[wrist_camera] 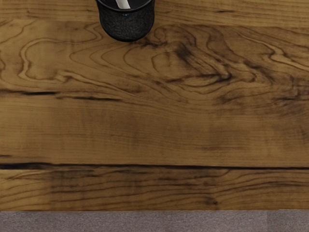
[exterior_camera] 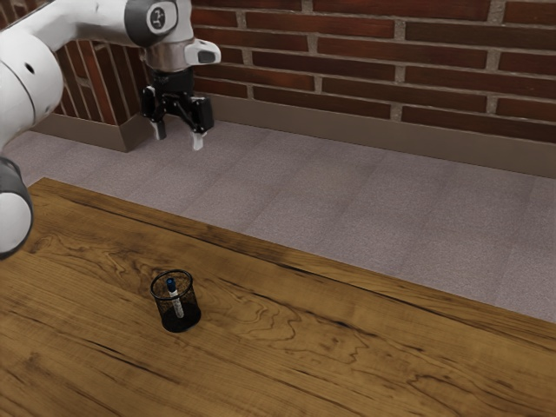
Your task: Take the marker out of the pen holder and place it to the left of the pen holder.
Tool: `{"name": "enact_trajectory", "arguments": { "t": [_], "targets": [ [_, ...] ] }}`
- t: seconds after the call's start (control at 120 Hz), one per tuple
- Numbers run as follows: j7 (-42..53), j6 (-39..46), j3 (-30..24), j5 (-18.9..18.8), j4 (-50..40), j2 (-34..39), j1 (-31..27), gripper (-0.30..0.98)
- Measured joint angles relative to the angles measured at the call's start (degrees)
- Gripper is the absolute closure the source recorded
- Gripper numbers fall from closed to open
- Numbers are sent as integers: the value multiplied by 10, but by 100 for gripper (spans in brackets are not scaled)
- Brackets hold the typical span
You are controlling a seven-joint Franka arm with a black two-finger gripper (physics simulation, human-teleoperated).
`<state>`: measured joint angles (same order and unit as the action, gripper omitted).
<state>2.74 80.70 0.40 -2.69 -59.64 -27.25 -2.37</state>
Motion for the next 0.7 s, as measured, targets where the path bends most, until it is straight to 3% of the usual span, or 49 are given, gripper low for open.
{"name": "enact_trajectory", "arguments": {
  "t": [0.183, 0.375, 0.408, 0.475, 0.567, 0.7],
  "targets": [
    [5, 30, 0, 36, -3, -13, -1, 0],
    [8, 62, 0, 23, -16, -68, 5, 0],
    [9, 70, -1, 21, -41, -61, 7, 0],
    [15, 124, 3, 9, -177, 5, 29, 0],
    [21, 174, 67, 7, -293, 57, 102, 0],
    [25, 223, 98, 14, -400, 91, 134, 0]
  ]
}}
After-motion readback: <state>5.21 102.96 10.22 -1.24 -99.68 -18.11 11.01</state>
